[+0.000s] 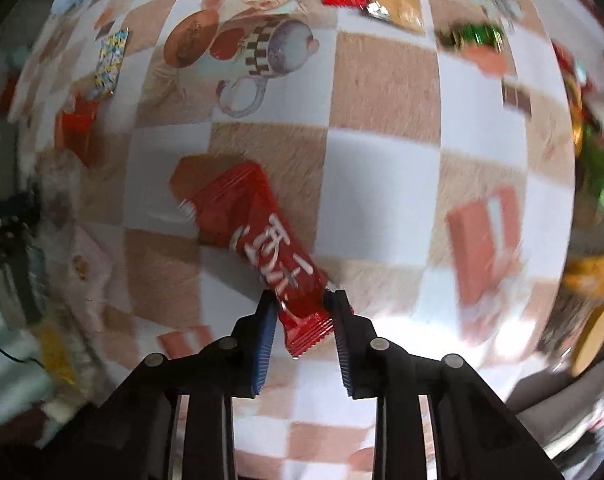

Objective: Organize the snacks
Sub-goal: 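Close the right tool on the red chocolate bar while the left tool grasps the jerky bag, then carry the jerky bag in the left tool and red bar in the right tool to the tray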

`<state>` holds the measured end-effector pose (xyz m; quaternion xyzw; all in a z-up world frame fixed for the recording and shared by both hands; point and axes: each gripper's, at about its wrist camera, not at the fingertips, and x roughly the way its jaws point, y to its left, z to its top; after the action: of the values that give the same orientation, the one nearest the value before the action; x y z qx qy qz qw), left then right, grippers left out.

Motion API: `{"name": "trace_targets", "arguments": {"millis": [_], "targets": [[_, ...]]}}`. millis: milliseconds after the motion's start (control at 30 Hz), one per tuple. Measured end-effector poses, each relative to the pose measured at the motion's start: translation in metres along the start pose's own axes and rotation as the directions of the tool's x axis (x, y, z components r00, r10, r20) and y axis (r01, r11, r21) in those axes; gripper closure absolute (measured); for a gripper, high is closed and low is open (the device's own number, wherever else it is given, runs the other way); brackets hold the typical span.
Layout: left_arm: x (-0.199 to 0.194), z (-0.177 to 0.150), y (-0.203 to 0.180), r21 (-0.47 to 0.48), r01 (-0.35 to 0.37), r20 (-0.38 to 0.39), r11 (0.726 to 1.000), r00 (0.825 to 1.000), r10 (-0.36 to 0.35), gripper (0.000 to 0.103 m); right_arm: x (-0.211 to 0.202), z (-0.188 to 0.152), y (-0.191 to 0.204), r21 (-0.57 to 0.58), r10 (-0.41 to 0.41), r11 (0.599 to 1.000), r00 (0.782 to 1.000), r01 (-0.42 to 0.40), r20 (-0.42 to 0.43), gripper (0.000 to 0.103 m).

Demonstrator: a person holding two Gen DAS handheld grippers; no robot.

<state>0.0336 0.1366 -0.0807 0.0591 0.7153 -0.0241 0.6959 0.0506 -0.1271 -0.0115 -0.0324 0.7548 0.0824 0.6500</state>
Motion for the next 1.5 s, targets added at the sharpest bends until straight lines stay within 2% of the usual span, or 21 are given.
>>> {"name": "trace_targets", "arguments": {"millis": [133, 233, 267, 300, 333, 367, 467, 567, 633, 733, 767, 800, 833, 967, 1100, 1233, 1367, 1500], "targets": [[-0.007, -0.013, 0.009, -0.022, 0.023, 0.019, 0.999, 1.000, -0.023, 0.061, 0.000, -0.019, 0.004, 0.059, 0.045, 0.997, 0.999, -0.044, -0.014, 0.074], [-0.013, -0.021, 0.010, -0.022, 0.028, 0.030, 0.999, 0.999, -0.028, 0.061, 0.000, -0.025, 0.012, 0.035, -0.009, 0.999, 1.000, 0.009, -0.017, 0.072], [-0.014, -0.021, 0.009, -0.023, 0.029, 0.032, 0.999, 0.999, -0.028, 0.061, 0.001, -0.027, 0.015, 0.020, -0.026, 0.999, 1.000, 0.026, -0.016, 0.064], [-0.015, -0.022, 0.009, -0.026, 0.031, 0.034, 0.999, 0.999, -0.030, 0.061, 0.001, -0.026, 0.017, 0.009, -0.038, 0.999, 0.999, 0.038, -0.014, 0.039], [-0.015, -0.023, 0.009, -0.027, 0.033, 0.036, 0.999, 0.999, -0.032, 0.061, -0.001, -0.025, 0.019, -0.002, -0.047, 0.999, 0.999, 0.047, 0.007, 0.028], [-0.018, -0.022, 0.013, -0.028, 0.034, 0.039, 0.999, 0.999, -0.033, 0.061, -0.004, -0.027, 0.027, -0.010, -0.055, 0.998, 0.998, 0.055, 0.022, 0.024], [-0.028, -0.029, 0.015, -0.028, 0.039, 0.047, 0.999, 0.998, -0.038, 0.061, -0.006, -0.019, 0.043, -0.081, -0.103, 0.991, 0.994, 0.106, 0.043, 0.024], [-0.036, -0.034, 0.015, -0.029, 0.039, 0.050, 0.999, 0.998, -0.038, 0.061, 0.005, -0.010, 0.064, -0.165, -0.144, 0.975, 0.989, 0.147, 0.025, 0.024], [-0.043, -0.040, 0.026, -0.032, 0.043, 0.056, 0.999, 0.998, -0.041, 0.061, 0.014, -0.007, 0.075, -0.199, -0.162, 0.967, 0.987, 0.159, 0.003, 0.026], [-0.066, -0.046, 0.033, -0.039, 0.048, 0.067, 0.998, 0.997, -0.045, 0.061, 0.015, -0.005, 0.082, -0.185, -0.139, 0.973, 0.990, 0.137, 0.001, 0.039], [-0.069, -0.048, 0.034, -0.040, 0.048, 0.070, 0.998, 0.997, -0.045, 0.061, 0.015, -0.003, 0.081, -0.180, -0.135, 0.975, 0.991, 0.134, 0.003, 0.055], [-0.071, -0.049, 0.034, -0.041, 0.049, 0.072, 0.998, 0.996, -0.045, 0.061, 0.014, -0.004, 0.081, -0.167, -0.128, 0.978, 0.992, 0.125, -0.006, 0.076], [-0.075, -0.050, 0.034, -0.042, 0.048, 0.074, 0.998, 0.996, -0.045, 0.061, 0.013, -0.007, 0.082, -0.145, -0.112, 0.984, 0.994, 0.107, -0.023, 0.079], [-0.094, -0.068, 0.035, -0.055, 0.055, 0.092, 0.997, 0.994, -0.050, 0.061, 0.005, -0.022, 0.079, -0.050, -0.066, 0.997, 0.998, 0.064, -0.024, 0.079], [-0.116, -0.085, 0.033, -0.063, 0.069, 0.114, 0.996, 0.992, -0.061, 0.061, -0.006, -0.033, 0.053, 0.023, 0.013, 1.000, 1.000, -0.013, -0.009, 0.079], [-0.118, -0.093, 0.034, -0.067, 0.067, 0.132, 0.995, 0.990, -0.058, 0.061, -0.021, -0.052, 0.062, 0.072, 0.069, 0.995, 0.998, -0.070, 0.011, 0.079], [-0.120, -0.101, 0.044, -0.085, 0.073, 0.148, 0.994, 0.987, -0.059, 0.061, -0.040, -0.054, 0.066, 0.089, 0.092, 0.992, 0.995, -0.094, 0.035, 0.079], [-0.117, -0.108, 0.052, -0.110, 0.076, 0.155, 0.991, 0.986, -0.059, 0.061, -0.045, -0.047, 0.080, 0.056, 0.094, 0.994, 0.995, -0.096, 0.037, 0.079]]}}
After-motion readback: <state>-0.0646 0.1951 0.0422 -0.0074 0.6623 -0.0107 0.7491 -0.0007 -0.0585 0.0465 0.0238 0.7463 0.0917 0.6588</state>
